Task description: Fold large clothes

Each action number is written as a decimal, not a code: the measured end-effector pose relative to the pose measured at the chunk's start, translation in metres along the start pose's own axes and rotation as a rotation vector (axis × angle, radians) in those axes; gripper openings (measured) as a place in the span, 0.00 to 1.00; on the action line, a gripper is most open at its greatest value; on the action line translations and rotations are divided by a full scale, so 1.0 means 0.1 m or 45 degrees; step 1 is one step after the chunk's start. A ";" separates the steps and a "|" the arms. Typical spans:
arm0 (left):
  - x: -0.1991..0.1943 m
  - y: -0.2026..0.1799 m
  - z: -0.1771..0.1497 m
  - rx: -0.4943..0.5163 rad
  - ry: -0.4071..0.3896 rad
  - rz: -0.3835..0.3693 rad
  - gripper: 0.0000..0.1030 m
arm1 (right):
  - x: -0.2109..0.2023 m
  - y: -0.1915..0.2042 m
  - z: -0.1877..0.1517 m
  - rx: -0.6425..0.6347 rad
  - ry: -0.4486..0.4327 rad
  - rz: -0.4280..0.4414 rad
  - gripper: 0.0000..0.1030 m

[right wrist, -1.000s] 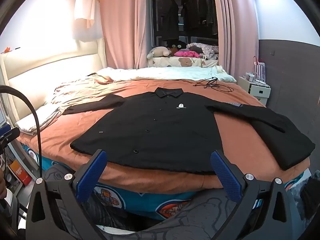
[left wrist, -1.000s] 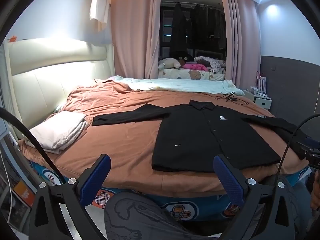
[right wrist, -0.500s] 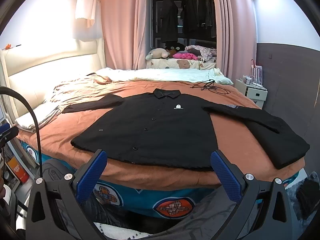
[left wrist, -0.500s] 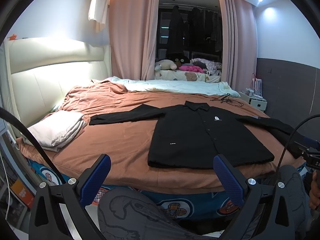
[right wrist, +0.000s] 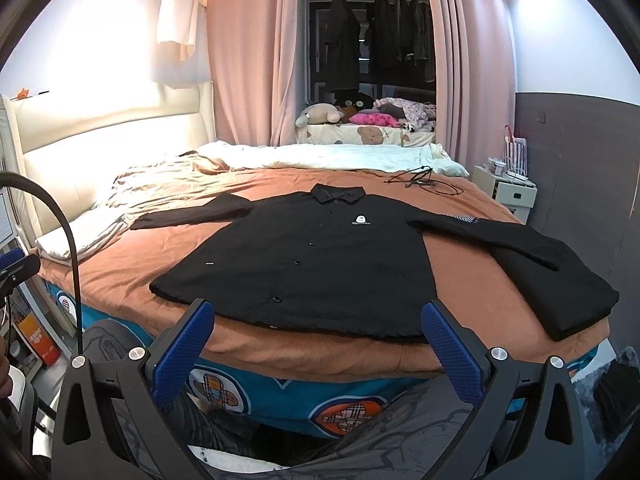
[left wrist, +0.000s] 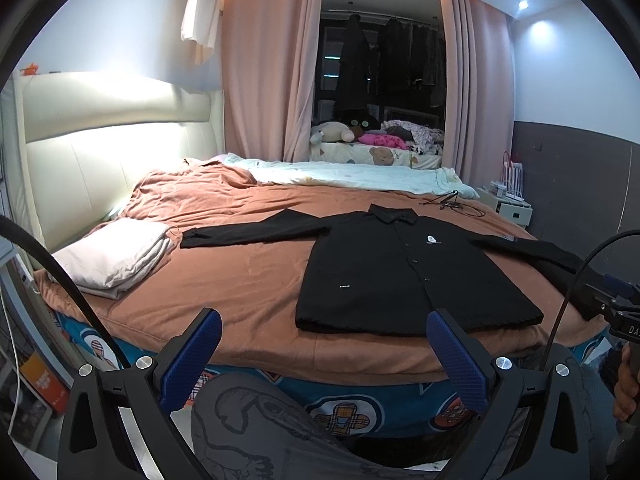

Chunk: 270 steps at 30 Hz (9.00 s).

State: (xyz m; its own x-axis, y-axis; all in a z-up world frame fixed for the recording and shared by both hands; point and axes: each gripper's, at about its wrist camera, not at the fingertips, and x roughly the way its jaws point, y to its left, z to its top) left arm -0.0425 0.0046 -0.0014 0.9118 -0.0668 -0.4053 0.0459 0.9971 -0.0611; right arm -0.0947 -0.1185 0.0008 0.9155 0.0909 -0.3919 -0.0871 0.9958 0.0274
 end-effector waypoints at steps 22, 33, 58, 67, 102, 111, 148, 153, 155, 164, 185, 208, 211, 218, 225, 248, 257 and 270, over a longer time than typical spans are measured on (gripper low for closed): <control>-0.03 0.08 0.05 -0.013 -0.009 -0.002 1.00 | 0.09 -0.03 0.00 -0.001 -0.009 0.026 1.00; 0.09 0.07 0.16 -0.011 0.003 -0.001 1.00 | 0.21 -0.07 0.11 0.009 0.007 0.026 1.00; 1.05 0.42 0.45 -0.113 0.113 0.077 1.00 | 1.13 -0.19 0.53 0.002 0.106 0.107 1.00; 1.55 0.74 0.59 -0.151 0.160 0.147 1.00 | 1.75 -0.18 0.84 -0.022 0.143 0.136 1.00; 4.21 2.69 1.05 -0.574 0.511 0.304 0.58 | 4.59 -0.16 1.93 -0.049 0.392 0.291 0.65; 4.82 3.09 0.84 -0.784 0.650 0.376 0.48 | 5.31 0.08 2.01 -0.065 0.467 0.376 0.50; 4.56 1.92 2.91 -0.452 0.175 0.089 0.02 | 6.24 0.04 2.20 0.279 0.659 0.532 0.18; 4.57 1.28 3.26 -0.369 0.142 -0.029 0.02 | 5.97 -0.32 2.19 0.296 0.623 0.467 0.20; 4.58 1.01 3.37 -0.332 0.133 -0.079 0.02 | 5.87 -0.49 2.19 0.305 0.595 0.429 0.34; 4.66 -0.25 3.69 -0.180 0.133 -0.294 0.02 | 5.36 -0.97 2.05 0.337 0.503 0.345 0.77; 5.25 -2.29 3.00 0.141 0.500 -0.723 0.20 | 4.66 -1.83 1.85 0.505 0.470 0.175 0.82; 5.83 0.01 1.94 -0.055 0.741 -0.179 0.55 | 5.05 -2.06 1.71 0.464 0.548 -0.087 0.82; 5.97 0.13 1.70 -0.098 0.797 -0.172 0.55 | 5.09 -2.22 1.64 0.523 0.563 -0.074 0.78; 6.24 0.16 1.30 -0.063 0.892 -0.145 0.43 | 5.36 -2.34 1.55 0.594 0.635 0.045 0.40; 6.33 0.15 1.18 -0.049 0.937 -0.109 0.28 | 5.64 -2.37 1.52 0.590 0.610 0.056 0.22; 5.80 -0.78 1.72 0.086 0.781 -0.297 0.66 | 3.85 -2.92 1.60 0.521 0.433 -0.205 0.75; 5.71 -1.41 1.73 0.057 0.756 -0.443 0.68 | 3.04 -3.50 1.26 0.691 0.362 -0.393 0.75; 5.78 -2.13 1.50 0.158 0.787 -0.547 0.68 | 2.65 -3.89 0.72 1.104 0.335 -0.614 0.69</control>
State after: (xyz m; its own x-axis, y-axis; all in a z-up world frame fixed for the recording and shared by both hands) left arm 0.5357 -0.2409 -0.0861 0.4104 -0.4224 -0.8082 0.4239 0.8730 -0.2411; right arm 0.2098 -0.4812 -0.0474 0.6536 -0.2217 -0.7237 0.6767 0.5994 0.4275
